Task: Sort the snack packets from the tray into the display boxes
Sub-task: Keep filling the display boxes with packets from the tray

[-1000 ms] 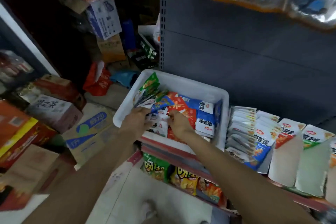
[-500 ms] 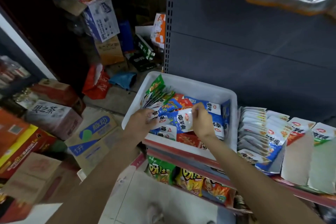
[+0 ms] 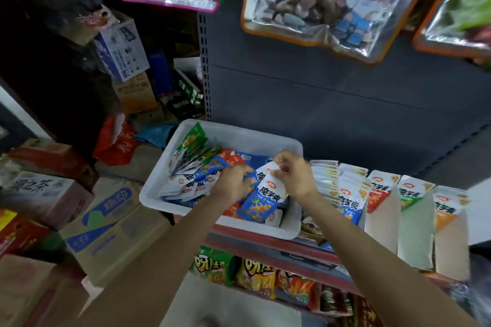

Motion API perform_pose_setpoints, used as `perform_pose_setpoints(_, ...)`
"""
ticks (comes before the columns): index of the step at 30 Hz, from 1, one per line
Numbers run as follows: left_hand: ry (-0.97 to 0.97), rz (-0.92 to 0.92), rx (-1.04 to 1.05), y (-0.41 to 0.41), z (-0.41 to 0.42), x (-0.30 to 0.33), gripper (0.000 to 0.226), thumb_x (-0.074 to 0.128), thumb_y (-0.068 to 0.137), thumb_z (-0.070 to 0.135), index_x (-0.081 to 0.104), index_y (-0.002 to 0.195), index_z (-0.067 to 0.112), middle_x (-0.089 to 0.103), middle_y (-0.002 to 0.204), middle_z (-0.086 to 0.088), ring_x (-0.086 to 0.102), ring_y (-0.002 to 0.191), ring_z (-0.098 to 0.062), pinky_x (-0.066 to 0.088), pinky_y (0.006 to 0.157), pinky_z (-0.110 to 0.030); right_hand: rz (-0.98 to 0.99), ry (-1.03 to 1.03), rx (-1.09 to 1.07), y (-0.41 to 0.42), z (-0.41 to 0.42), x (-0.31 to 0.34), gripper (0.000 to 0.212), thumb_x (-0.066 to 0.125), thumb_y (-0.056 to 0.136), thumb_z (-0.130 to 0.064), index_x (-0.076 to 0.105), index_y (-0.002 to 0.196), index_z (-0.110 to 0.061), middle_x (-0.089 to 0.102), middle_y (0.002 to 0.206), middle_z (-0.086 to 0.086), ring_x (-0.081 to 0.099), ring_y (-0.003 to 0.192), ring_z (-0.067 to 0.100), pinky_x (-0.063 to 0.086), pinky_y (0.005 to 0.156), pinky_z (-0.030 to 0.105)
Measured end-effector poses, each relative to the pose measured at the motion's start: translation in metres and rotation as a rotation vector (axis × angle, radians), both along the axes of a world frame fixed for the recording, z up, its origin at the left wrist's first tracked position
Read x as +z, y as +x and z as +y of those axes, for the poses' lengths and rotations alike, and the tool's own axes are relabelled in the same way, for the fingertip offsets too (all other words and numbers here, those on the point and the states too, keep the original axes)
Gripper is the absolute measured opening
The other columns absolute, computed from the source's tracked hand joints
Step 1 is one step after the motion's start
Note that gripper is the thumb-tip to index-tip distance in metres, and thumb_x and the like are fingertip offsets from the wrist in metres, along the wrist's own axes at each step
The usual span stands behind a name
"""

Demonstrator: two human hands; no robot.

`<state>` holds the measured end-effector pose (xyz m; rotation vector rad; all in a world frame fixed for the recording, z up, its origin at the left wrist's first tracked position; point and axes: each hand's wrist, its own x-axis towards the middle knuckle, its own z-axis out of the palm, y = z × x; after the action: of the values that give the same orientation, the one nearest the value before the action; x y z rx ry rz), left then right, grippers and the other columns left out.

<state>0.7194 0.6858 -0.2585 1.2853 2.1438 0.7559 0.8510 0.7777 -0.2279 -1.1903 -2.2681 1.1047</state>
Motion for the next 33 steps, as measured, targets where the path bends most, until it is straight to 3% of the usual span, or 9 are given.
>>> perform_pose_setpoints(5, -0.038, -0.025, 0.073, 0.006, 0.004, -0.007, 0.026, 0.066, 0.087, 0.013, 0.068, 0.109, -0.001, 0.068, 0.109, -0.017, 0.064, 0.101, -0.025, 0.048, 0.09, -0.029, -0.053, -0.02, -0.005, 0.008, 0.01, -0.017, 0.022, 0.059, 0.087, -0.001, 0.058, 0.071, -0.017, 0.066, 0.078, 0.008, 0.066, 0.083, 0.028, 0.053, 0.079, 0.039)
perform_pose_setpoints(8, 0.065, -0.057, 0.088, 0.009, 0.005, -0.002, 0.02, 0.064, 0.088, 0.013, 0.069, 0.1, -0.002, 0.07, 0.096, -0.015, 0.065, 0.09, -0.025, 0.048, 0.077, -0.027, 0.023, -0.003, 0.003, 0.01, 0.008, -0.011, 0.011, 0.057, 0.092, -0.01, 0.055, 0.082, -0.016, 0.067, 0.084, 0.01, 0.064, 0.082, 0.026, 0.049, 0.073, 0.036)
perform_pose_setpoints(12, 0.293, -0.024, 0.07, 0.018, 0.003, 0.019, 0.014, 0.059, 0.091, 0.015, 0.065, 0.089, 0.003, 0.067, 0.076, -0.011, 0.063, 0.074, -0.027, 0.048, 0.067, -0.037, 0.132, 0.032, 0.06, 0.028, 0.011, 0.013, 0.013, 0.062, 0.09, -0.017, 0.056, 0.079, -0.019, 0.063, 0.074, -0.01, 0.058, 0.068, -0.001, 0.042, 0.06, 0.021)
perform_pose_setpoints(16, 0.417, -0.018, 0.087, 0.041, 0.019, 0.039, 0.02, 0.06, 0.091, 0.016, 0.064, 0.109, 0.008, 0.063, 0.1, -0.001, 0.059, 0.095, -0.014, 0.043, 0.082, -0.02, 0.224, 0.155, 0.006, 0.061, 0.017, 0.044, 0.041, 0.06, 0.092, -0.015, 0.04, 0.058, -0.029, 0.046, 0.051, -0.016, 0.037, 0.049, 0.002, 0.028, 0.05, 0.015)
perform_pose_setpoints(19, 0.36, -0.041, 0.108, 0.062, 0.039, 0.04, 0.039, 0.061, 0.09, 0.021, 0.054, 0.127, 0.009, 0.054, 0.124, -0.006, 0.053, 0.114, -0.017, 0.04, 0.099, -0.028, 0.311, 0.184, -0.125, 0.094, 0.033, 0.057, 0.027, 0.059, 0.093, -0.019, 0.051, 0.067, -0.014, 0.049, 0.058, -0.001, 0.04, 0.057, 0.006, 0.038, 0.056, 0.032)
perform_pose_setpoints(21, 0.246, -0.077, 0.057, 0.076, 0.052, 0.034, 0.047, 0.062, 0.09, 0.025, 0.05, 0.131, 0.007, 0.053, 0.129, -0.012, 0.051, 0.12, -0.024, 0.04, 0.101, -0.036, 0.305, 0.21, -0.19, 0.117, 0.044, 0.065, 0.027, 0.057, 0.093, -0.02, 0.048, 0.073, -0.006, 0.047, 0.061, 0.012, 0.039, 0.058, 0.013, 0.037, 0.056, 0.033)
perform_pose_setpoints(25, 0.055, -0.14, -0.023, 0.108, 0.069, 0.027, 0.06, 0.062, 0.089, 0.035, 0.044, 0.135, 0.0, 0.05, 0.136, -0.016, 0.047, 0.126, -0.031, 0.04, 0.1, -0.035, 0.17, 0.388, -0.228, 0.159, 0.059, 0.076, 0.035, 0.056, 0.094, -0.017, 0.037, 0.065, -0.023, 0.04, 0.054, -0.005, 0.037, 0.049, 0.009, 0.03, 0.05, 0.017)
perform_pose_setpoints(29, -0.029, -0.174, -0.036, 0.124, 0.076, 0.017, 0.071, 0.063, 0.088, 0.038, 0.032, 0.144, 0.006, 0.039, 0.147, -0.012, 0.04, 0.133, -0.025, 0.035, 0.108, -0.032, -0.088, 0.5, -0.161, 0.187, 0.073, 0.06, 0.023, 0.054, 0.092, -0.008, 0.043, 0.073, -0.009, 0.05, 0.065, 0.011, 0.048, 0.064, 0.036, 0.028, 0.058, 0.034)
perform_pose_setpoints(33, -0.039, -0.127, -0.024, 0.127, 0.076, 0.013, 0.073, 0.066, 0.086, 0.028, 0.029, 0.145, 0.007, 0.036, 0.149, -0.012, 0.038, 0.134, -0.024, 0.032, 0.11, -0.032, -0.325, 0.388, -0.044, 0.188, 0.072, 0.031, 0.008, 0.049, 0.094, -0.009, 0.051, 0.086, -0.006, 0.064, 0.091, 0.022, 0.058, 0.087, 0.04, 0.037, 0.066, 0.037)
